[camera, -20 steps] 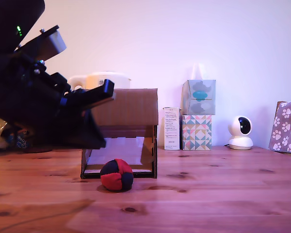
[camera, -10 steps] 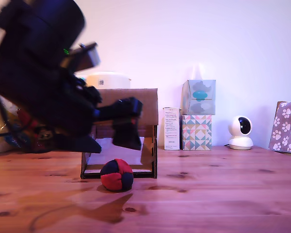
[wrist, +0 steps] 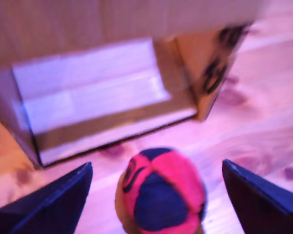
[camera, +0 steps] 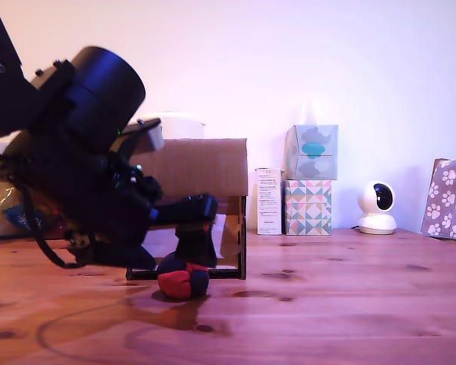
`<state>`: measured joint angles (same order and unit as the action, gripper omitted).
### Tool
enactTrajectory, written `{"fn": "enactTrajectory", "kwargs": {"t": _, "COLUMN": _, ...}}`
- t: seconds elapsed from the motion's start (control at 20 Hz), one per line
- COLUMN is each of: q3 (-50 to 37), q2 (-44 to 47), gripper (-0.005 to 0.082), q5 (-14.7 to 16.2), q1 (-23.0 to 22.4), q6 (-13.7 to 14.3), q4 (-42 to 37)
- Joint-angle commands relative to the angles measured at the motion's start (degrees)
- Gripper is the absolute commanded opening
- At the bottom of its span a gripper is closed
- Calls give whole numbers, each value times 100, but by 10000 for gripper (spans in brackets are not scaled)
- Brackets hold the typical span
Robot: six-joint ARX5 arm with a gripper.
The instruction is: Drop the footbag into the cardboard dice tower
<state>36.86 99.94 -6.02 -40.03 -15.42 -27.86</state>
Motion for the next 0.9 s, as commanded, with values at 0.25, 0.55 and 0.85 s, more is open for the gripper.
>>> {"fn": "enactTrajectory", "kwargs": {"t": 0.25, "q3": 203, "q2": 367, "gripper": 513, "q5": 212, "q1": 151, "q6": 109, "q4": -31}}
{"fn": "enactTrajectory", "kwargs": {"t": 0.55, "q3": 304, "q2": 306, "gripper": 175, "q5": 339, "q1": 122, "q6": 87, "q4": 426}}
{"fn": "enactTrajectory", "kwargs": {"t": 0.85, "q3": 302, "q2": -804, "gripper": 175, "q5": 516, "q1": 37, "q6": 85, "q4": 1499}}
